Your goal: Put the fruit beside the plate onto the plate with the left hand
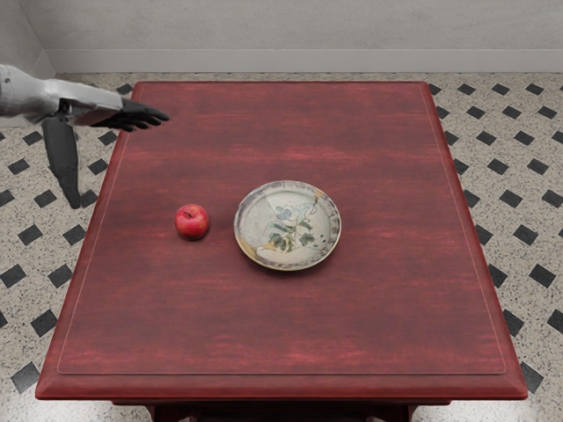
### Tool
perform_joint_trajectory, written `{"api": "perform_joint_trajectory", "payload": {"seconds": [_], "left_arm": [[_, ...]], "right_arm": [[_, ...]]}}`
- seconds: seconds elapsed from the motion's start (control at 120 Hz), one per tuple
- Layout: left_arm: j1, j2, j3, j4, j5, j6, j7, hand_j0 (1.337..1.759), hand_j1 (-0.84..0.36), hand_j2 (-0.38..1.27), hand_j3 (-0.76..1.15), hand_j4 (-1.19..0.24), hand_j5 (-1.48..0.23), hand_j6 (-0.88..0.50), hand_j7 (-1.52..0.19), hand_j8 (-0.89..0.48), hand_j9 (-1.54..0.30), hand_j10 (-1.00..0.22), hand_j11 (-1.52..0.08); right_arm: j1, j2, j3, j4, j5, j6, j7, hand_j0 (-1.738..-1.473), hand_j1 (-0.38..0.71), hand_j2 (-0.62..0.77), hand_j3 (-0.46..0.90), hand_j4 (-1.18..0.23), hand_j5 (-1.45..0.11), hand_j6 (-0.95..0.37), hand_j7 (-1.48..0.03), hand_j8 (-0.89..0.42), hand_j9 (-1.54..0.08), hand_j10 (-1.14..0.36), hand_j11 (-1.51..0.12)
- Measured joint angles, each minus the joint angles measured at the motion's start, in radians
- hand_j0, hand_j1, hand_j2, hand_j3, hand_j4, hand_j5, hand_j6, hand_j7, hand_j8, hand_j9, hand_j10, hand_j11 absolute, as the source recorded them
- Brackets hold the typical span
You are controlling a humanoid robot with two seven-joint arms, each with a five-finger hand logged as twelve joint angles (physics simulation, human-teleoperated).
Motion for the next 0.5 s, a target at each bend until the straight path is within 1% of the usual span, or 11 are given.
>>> {"api": "perform_joint_trajectory", "payload": {"seconds": [0.192,0.275,0.308,0.392,0.417,0.5], "left_arm": [[-0.002,0.006,-0.002,-0.008,0.011,0.000,0.003,1.658,0.35,0.00,0.00,0.00,0.00,0.00,0.00,0.00,0.00,0.00,0.00],[-0.008,-0.003,-0.003,-0.023,0.012,0.000,0.008,1.658,0.35,0.00,0.00,0.00,0.00,0.00,0.00,0.00,0.00,0.00,0.00],[-0.021,0.001,-0.005,-0.033,0.012,0.000,0.017,1.658,0.35,0.00,0.00,0.00,0.00,0.00,0.00,0.00,0.00,0.00,0.00],[-0.029,0.000,-0.034,-0.052,0.008,0.000,0.088,1.658,0.35,0.00,0.00,0.00,0.00,0.00,0.00,0.00,0.00,0.00,0.00],[-0.030,-0.004,-0.042,-0.057,0.010,0.000,0.118,1.658,0.35,0.00,0.00,0.00,0.00,0.00,0.00,0.00,0.00,0.00,0.00],[-0.067,-0.008,-0.057,-0.098,0.039,0.000,0.286,1.658,0.35,0.00,0.00,0.00,0.00,0.00,0.00,0.00,0.00,0.00,0.00]], "right_arm": [[-0.003,0.000,0.001,-0.002,0.000,0.000,0.000,-1.658,-0.33,0.00,0.00,-0.01,-0.02,-0.01,-0.02,-0.01,-0.02,-0.01,-0.02],[-0.003,0.000,0.001,-0.002,0.000,0.000,0.000,-1.658,-0.33,0.00,0.00,-0.01,-0.02,-0.01,-0.02,-0.01,-0.02,-0.01,-0.02],[-0.003,0.000,0.001,-0.002,0.000,0.000,0.000,-1.658,-0.33,0.00,0.00,-0.01,-0.02,-0.01,-0.02,-0.01,-0.02,-0.01,-0.02],[-0.003,0.000,0.001,-0.002,0.000,-0.001,0.000,-1.658,-0.33,0.00,0.00,-0.01,-0.02,-0.01,-0.02,-0.01,-0.02,-0.01,-0.02],[-0.003,0.000,0.000,-0.002,0.000,0.000,0.000,-1.658,-0.33,0.00,0.00,-0.01,-0.02,-0.01,-0.02,-0.01,-0.02,-0.01,-0.02],[-0.003,0.000,0.000,-0.001,0.000,0.000,0.000,-1.658,-0.33,0.00,0.00,-0.01,-0.02,-0.01,-0.02,-0.01,-0.02,-0.01,-0.02]]}}
